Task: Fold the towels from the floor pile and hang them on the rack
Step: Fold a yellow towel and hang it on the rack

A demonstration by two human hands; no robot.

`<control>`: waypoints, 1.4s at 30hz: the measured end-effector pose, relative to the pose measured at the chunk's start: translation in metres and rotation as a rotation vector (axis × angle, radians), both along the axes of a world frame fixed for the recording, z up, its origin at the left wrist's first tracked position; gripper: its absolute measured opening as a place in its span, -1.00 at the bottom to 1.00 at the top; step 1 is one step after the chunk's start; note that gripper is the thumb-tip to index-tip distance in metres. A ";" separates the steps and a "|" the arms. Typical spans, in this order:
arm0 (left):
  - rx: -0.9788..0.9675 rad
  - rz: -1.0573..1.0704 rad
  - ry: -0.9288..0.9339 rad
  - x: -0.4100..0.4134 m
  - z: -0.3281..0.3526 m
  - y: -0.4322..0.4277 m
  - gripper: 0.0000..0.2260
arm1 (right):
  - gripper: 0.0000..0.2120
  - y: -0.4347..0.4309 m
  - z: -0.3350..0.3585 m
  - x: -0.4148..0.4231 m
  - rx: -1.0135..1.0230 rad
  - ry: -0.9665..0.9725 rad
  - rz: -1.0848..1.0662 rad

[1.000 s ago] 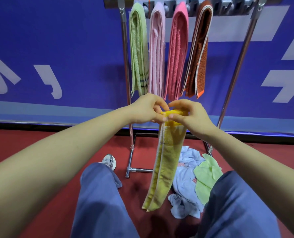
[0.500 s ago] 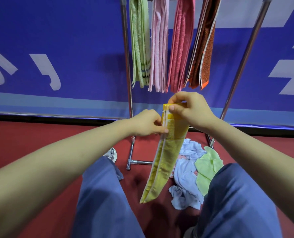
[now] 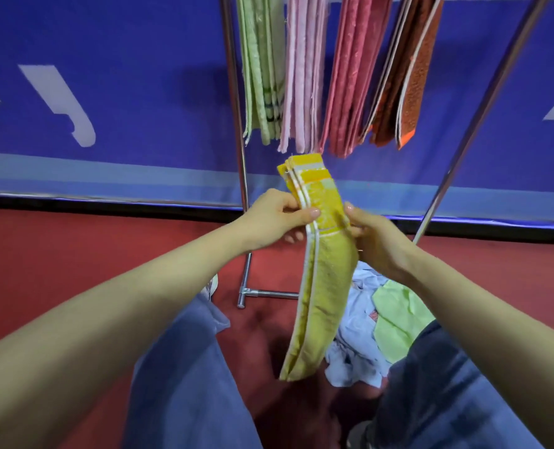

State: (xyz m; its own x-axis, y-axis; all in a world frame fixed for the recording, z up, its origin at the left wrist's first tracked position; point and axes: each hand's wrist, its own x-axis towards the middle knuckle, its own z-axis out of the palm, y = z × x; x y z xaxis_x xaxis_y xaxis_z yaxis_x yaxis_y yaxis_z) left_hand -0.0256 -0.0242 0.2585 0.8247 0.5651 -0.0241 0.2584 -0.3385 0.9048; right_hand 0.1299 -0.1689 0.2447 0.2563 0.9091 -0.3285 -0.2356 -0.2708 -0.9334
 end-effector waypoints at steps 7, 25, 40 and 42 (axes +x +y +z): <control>-0.499 0.141 -0.047 0.023 -0.047 0.024 -0.77 | -0.86 0.029 -0.066 0.013 0.069 0.047 -0.120; -0.860 -0.002 -0.037 0.074 -0.148 0.042 -0.51 | -0.70 0.109 -0.139 0.078 0.053 -0.458 -0.373; -0.844 0.275 -0.257 0.081 -0.147 0.051 -0.76 | -0.48 0.093 -0.139 0.051 0.166 -1.119 -0.121; -0.823 0.285 -0.262 0.081 -0.148 0.053 -0.71 | -0.45 0.096 -0.142 0.052 0.158 -1.108 -0.121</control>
State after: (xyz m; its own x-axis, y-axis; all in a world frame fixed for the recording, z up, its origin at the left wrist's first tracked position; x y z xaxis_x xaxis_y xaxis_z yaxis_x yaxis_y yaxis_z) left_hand 0.0554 0.0284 0.1109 0.6925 0.6355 -0.3415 -0.0143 0.4854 0.8742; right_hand 0.1816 -0.0733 0.1030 0.4246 0.8696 0.2521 0.7281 -0.1624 -0.6659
